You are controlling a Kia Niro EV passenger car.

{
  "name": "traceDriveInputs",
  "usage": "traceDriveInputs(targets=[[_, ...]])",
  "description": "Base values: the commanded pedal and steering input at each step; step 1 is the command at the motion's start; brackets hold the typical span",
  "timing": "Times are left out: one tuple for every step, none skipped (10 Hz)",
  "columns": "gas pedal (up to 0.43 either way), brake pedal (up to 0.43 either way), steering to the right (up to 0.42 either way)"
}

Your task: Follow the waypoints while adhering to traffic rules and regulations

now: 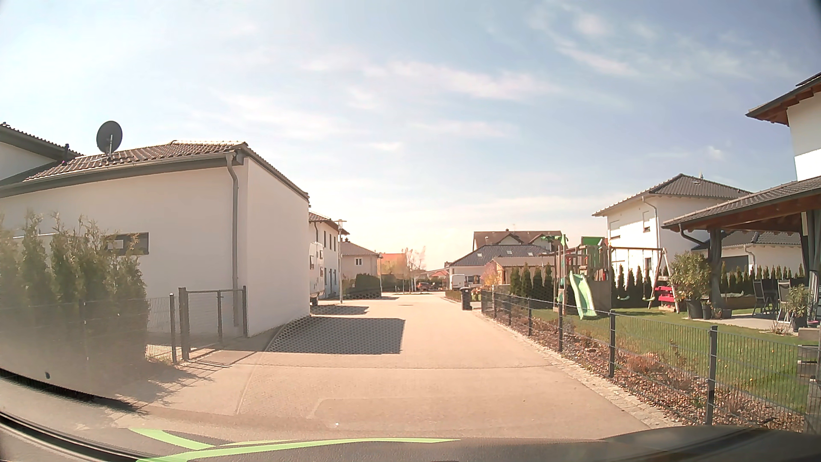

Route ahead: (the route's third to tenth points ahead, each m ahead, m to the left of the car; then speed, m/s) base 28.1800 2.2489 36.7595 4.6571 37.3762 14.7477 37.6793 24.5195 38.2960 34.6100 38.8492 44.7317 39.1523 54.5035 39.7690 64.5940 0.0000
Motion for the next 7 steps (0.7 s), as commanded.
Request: traceDriveInputs(targets=[[0.0, 0.39, 0.0], [0.0, 0.39, 0.0], [0.0, 0.39, 0.0], [0.0, 0.396, 0.0], [0.0, 0.39, 0.0], [0.0, 0.39, 0.0], [0.0, 0.39, 0.0]])
